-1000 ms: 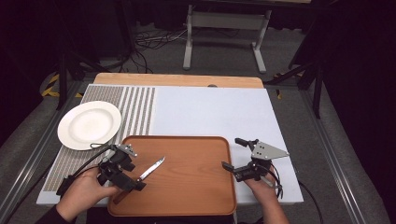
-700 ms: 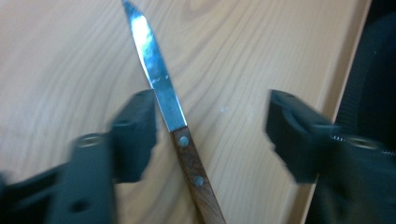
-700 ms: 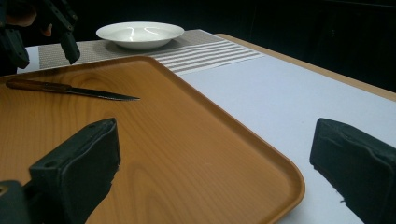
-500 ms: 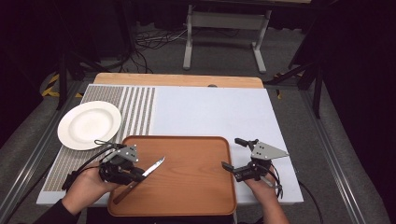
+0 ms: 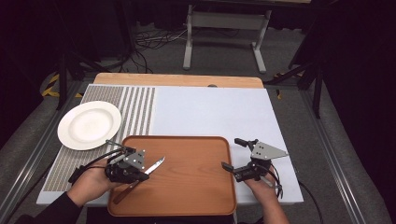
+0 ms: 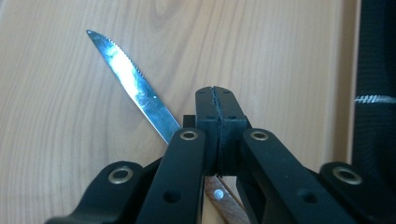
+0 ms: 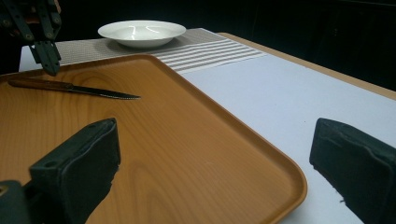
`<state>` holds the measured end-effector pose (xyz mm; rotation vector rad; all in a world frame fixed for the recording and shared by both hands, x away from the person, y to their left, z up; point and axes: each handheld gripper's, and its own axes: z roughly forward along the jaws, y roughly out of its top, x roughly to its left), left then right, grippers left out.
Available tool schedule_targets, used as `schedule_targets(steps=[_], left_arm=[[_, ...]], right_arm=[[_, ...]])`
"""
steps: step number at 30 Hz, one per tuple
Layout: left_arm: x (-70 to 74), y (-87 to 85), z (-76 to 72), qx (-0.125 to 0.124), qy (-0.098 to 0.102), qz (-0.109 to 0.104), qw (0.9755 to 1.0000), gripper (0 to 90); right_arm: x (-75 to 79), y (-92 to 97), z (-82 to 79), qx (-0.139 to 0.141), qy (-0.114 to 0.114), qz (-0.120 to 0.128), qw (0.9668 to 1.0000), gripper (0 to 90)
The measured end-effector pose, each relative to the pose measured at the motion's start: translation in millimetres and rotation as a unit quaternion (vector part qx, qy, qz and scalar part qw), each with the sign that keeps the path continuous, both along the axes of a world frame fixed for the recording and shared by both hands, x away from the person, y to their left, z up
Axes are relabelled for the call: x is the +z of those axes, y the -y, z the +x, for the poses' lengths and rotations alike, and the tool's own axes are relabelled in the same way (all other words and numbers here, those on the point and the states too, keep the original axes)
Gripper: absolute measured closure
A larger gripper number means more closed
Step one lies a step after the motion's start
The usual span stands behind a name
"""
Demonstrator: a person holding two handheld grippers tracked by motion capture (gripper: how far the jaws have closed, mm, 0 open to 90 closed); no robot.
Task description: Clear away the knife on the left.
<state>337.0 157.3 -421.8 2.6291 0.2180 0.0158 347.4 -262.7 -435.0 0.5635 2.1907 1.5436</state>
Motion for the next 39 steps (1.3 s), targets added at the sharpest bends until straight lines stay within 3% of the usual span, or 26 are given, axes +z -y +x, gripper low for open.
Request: schedule_targets(steps=[9, 20, 39], left_arm=[[-12.1, 2.4, 5.3, -0.007, -0.018, 0.007, 0.9998, 90.0], [-21.6, 7.2, 8.3, -0.019, -0.034, 0.045, 0.9982, 90.0], [-22.0, 6.3, 10.4, -0.011, -0.033, 0.051, 0.9981, 90.0]], right_arm=[[-0.5, -0.6, 0.4, 0.001, -0.002, 0.001, 1.0000, 2.6], [-0.6, -0.4, 0.6, 0.001, -0.004, 0.003, 1.0000, 2.6], [-1.0, -0.9, 0.8, 0.004, -0.007, 0.002, 1.0000, 2.9]])
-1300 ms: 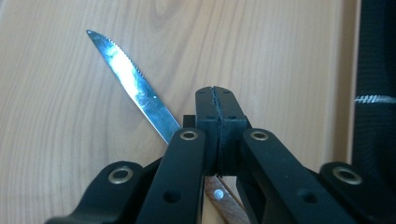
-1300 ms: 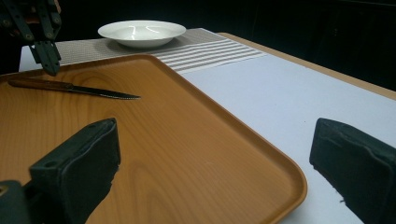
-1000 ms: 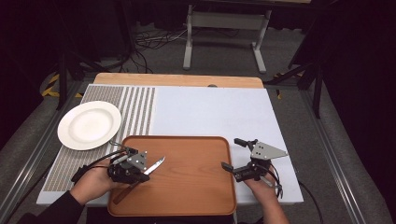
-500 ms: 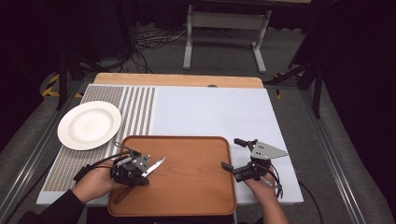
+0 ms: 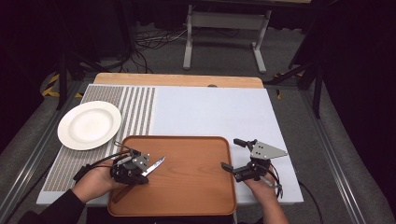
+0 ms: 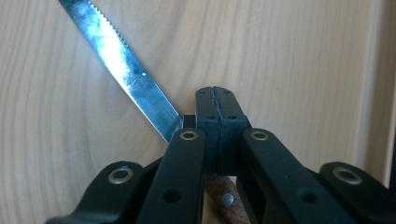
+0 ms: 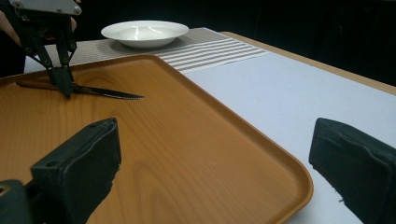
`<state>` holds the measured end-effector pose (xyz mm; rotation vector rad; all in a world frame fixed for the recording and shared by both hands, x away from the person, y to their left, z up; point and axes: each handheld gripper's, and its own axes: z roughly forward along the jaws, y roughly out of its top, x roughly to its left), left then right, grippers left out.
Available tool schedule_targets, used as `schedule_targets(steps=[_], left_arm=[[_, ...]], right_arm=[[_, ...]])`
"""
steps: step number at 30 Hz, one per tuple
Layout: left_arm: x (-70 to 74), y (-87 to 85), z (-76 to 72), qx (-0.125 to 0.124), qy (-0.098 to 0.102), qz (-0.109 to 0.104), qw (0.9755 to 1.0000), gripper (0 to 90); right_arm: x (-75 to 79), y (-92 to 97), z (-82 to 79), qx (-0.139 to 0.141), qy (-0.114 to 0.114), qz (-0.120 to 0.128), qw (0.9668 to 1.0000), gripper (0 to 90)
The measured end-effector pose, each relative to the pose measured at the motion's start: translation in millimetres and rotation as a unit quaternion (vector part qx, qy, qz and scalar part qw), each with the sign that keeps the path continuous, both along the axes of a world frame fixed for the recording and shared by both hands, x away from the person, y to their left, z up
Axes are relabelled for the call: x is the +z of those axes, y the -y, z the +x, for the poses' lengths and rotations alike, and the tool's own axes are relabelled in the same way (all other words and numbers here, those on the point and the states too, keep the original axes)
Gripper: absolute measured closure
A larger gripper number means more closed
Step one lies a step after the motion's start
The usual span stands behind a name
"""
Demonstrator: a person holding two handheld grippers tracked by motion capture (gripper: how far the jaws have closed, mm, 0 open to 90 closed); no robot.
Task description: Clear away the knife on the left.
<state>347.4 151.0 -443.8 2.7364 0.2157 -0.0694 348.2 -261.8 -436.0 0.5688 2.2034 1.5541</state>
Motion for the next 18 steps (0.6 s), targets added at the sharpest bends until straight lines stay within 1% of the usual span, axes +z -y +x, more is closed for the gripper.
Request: schedule_targets(steps=[5, 6, 8, 9, 12, 13, 15, 18], left_arm=[[0.3, -2.9, 2.0, 0.002, 0.001, 0.003, 1.0000, 90.0], [0.0, -3.4, 1.6, 0.007, 0.000, 0.001, 1.0000, 90.0], [0.2, -4.7, 2.6, 0.007, 0.001, 0.003, 1.0000, 90.0], [0.1, -5.2, 2.1, 0.012, 0.000, 0.002, 0.9999, 90.0], [0.4, -6.8, 3.5, 0.010, 0.004, 0.006, 0.9999, 90.0], [0.3, -7.1, 3.3, 0.014, 0.003, 0.005, 0.9999, 90.0], [0.6, -8.6, 4.4, 0.013, 0.005, 0.009, 0.9999, 90.0], [0.2, -10.5, 5.1, 0.020, 0.004, 0.006, 0.9998, 90.0]], right_arm=[[0.0, 0.3, 0.0, 0.000, 0.000, 0.001, 1.0000, 2.8], [0.0, 0.1, 0.0, 0.000, -0.001, 0.000, 1.0000, 2.8], [-0.2, 0.0, 0.2, 0.001, -0.001, 0.000, 1.0000, 2.9], [-0.3, -0.1, 0.2, 0.001, -0.001, -0.001, 1.0000, 2.9], [-0.4, -0.1, 0.3, 0.001, -0.002, -0.001, 1.0000, 2.9], [-0.4, -0.2, 0.3, 0.000, -0.002, -0.001, 1.0000, 2.9], [-0.5, -0.3, 0.3, 0.001, -0.002, -0.001, 1.0000, 2.9], [-0.5, -0.3, 0.3, 0.001, -0.002, -0.001, 1.0000, 2.8]])
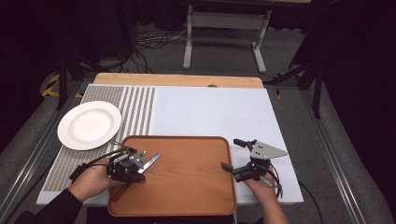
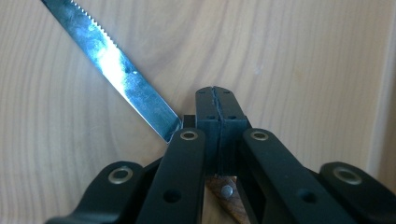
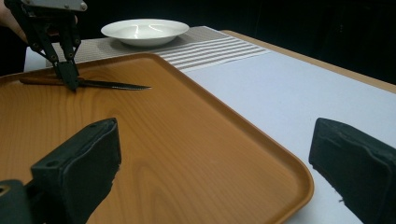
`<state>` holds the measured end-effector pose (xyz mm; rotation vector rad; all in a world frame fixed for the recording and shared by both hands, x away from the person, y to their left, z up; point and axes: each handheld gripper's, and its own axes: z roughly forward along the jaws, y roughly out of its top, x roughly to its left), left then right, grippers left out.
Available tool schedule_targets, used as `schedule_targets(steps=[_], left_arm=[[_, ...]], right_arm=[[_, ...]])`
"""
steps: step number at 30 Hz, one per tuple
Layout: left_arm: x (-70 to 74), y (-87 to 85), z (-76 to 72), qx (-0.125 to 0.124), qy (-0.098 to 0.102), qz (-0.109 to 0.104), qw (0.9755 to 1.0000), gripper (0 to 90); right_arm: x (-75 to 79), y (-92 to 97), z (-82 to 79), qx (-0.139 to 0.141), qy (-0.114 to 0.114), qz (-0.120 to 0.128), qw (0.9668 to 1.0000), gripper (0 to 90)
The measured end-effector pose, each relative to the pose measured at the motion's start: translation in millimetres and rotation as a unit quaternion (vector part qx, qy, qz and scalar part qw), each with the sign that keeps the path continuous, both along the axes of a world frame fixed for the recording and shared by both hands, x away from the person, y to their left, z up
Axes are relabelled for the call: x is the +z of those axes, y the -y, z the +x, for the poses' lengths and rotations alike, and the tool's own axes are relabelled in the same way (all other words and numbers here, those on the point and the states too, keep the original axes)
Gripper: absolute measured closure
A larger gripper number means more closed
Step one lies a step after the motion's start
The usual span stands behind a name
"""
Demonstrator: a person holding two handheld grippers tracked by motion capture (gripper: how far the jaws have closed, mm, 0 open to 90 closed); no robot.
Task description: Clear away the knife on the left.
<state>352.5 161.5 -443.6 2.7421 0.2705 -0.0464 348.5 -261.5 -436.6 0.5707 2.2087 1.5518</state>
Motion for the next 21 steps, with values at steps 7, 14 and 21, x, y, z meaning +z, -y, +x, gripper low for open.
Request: schedule_targets(steps=[7, 14, 21], left_arm=[[0.3, -4.8, 2.8, 0.007, 0.001, 0.003, 1.0000, 90.0], [0.1, -10.1, 5.8, 0.018, 0.002, 0.003, 0.9998, 90.0], [-0.8, -16.7, 9.3, 0.036, -0.002, -0.004, 0.9994, 90.0]], right_arm=[[0.1, 0.3, -0.1, 0.000, 0.000, 0.000, 1.0000, 2.8], [0.0, 0.2, 0.0, -0.001, 0.000, 0.000, 1.0000, 2.9], [0.0, 0.2, 0.1, -0.001, 0.000, -0.001, 1.0000, 2.9]])
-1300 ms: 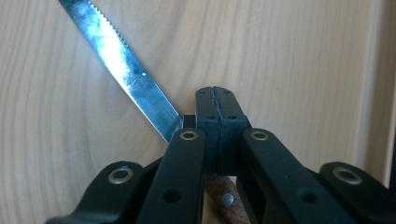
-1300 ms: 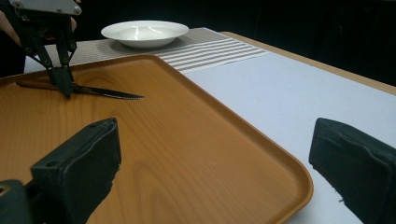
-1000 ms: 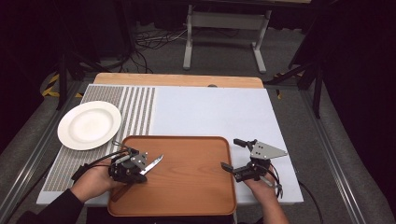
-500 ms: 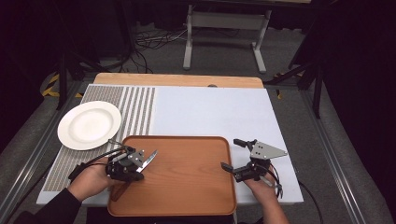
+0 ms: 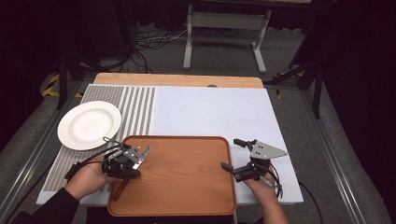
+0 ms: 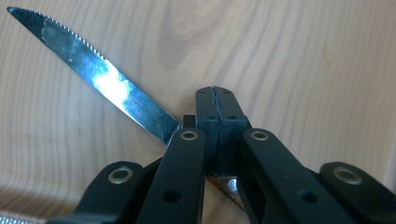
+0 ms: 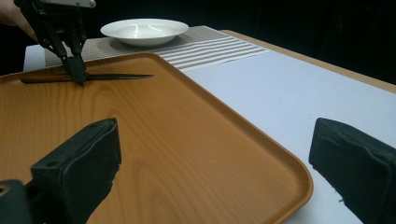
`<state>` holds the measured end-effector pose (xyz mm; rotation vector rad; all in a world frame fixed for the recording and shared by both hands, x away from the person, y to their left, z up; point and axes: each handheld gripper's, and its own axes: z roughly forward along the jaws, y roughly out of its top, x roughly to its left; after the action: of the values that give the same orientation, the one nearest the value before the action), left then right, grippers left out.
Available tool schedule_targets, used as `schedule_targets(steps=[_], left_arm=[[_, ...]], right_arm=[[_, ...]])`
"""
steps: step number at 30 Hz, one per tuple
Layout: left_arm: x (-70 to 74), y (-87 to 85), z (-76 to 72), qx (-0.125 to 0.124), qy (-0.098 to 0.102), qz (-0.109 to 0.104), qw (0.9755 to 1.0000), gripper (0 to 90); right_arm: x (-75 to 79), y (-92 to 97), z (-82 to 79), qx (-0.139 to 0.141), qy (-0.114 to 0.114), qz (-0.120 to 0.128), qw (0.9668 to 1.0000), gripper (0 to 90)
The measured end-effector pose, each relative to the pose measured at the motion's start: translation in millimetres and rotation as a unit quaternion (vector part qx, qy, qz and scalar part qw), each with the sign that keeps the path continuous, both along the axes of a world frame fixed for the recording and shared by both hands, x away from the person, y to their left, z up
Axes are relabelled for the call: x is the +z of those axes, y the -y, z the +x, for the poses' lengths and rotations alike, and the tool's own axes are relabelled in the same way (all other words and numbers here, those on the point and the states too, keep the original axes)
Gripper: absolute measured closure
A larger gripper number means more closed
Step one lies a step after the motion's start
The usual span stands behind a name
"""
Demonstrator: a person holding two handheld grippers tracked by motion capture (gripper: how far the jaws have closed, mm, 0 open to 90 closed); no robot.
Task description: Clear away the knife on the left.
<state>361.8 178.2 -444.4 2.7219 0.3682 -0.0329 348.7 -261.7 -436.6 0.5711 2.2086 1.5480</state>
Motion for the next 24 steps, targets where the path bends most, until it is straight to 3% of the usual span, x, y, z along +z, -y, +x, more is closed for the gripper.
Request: schedule_targets(steps=[12, 24], left_arm=[[-1.5, -11.6, 5.3, 0.026, -0.004, -0.010, 0.9996, 90.0], [-1.6, -18.0, 6.8, 0.036, -0.006, -0.008, 0.9993, 90.0]], right_arm=[[-0.4, -0.4, 0.2, 0.001, -0.002, 0.000, 1.0000, 2.8], [-0.6, -0.3, 0.5, 0.001, -0.003, 0.001, 1.0000, 2.8]])
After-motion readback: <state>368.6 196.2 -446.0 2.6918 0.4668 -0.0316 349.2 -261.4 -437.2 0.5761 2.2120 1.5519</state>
